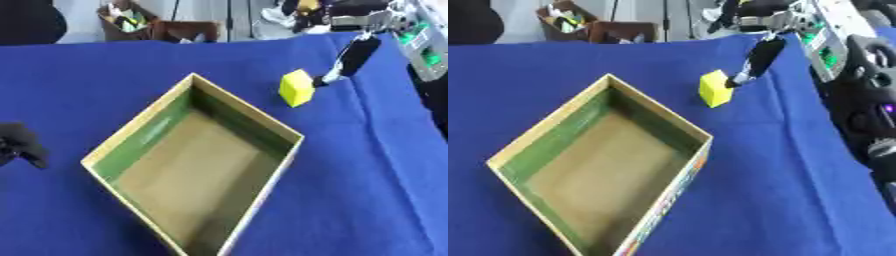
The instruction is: Pick up objects on the table and place them in the box.
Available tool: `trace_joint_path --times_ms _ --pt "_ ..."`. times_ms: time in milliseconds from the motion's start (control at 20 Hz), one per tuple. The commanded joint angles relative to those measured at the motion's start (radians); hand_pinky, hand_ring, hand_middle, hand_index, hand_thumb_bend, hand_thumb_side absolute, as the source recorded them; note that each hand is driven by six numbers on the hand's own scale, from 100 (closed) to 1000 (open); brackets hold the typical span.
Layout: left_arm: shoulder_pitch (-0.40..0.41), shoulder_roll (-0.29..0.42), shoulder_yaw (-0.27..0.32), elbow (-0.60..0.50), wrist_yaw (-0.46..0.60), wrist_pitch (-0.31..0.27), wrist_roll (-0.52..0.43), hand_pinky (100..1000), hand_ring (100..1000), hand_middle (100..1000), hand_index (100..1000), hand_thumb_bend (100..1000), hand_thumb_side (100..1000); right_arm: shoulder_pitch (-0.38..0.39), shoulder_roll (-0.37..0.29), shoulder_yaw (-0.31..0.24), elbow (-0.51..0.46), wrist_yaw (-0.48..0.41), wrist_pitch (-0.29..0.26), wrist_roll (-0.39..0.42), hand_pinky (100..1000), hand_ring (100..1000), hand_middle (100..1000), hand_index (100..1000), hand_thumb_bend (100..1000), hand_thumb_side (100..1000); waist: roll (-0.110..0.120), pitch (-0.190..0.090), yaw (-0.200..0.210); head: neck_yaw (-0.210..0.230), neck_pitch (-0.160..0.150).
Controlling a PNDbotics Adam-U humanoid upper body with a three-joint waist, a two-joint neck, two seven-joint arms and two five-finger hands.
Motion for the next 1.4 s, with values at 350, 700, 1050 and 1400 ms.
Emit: trace_joint_path --times_ms 350,700,1050,1400 --pt "-0.013 0.0 -0.007 -0.018 -0.009 -0.002 -0.004 403 507 558 740 100 808 -0.022 -0.003 0.0 0.023 0.014 -0.106 0.119 902 958 936 1000 533 306 -0.004 -0.006 0.008 -0.01 -0.019" --pt "-0.019 -0.001 -0.008 -0.018 -0.012 -0.003 -0.006 403 506 558 741 100 808 -0.014 -0.002 0.006 0.057 0.03 -0.127 0.15 904 963 949 1000 465 284 -0.006 0.008 0.016 -0.014 -0.029" --pt "-0.026 -0.004 -0.01 -0.018 -0.015 -0.005 -0.008 403 505 558 727 100 810 -0.01 0.001 -0.001 0.089 0.063 -0.132 0.152 902 964 947 1000 415 265 -0.006 0.025 0.026 -0.021 -0.043" --pt "-0.027 -0.008 -0.011 -0.018 -0.02 -0.004 -0.008 403 505 558 724 100 812 -0.006 -0.006 -0.008 0.107 0.106 -0.131 0.152 901 960 935 1000 363 256 -0.006 0.036 0.03 -0.029 -0.051"
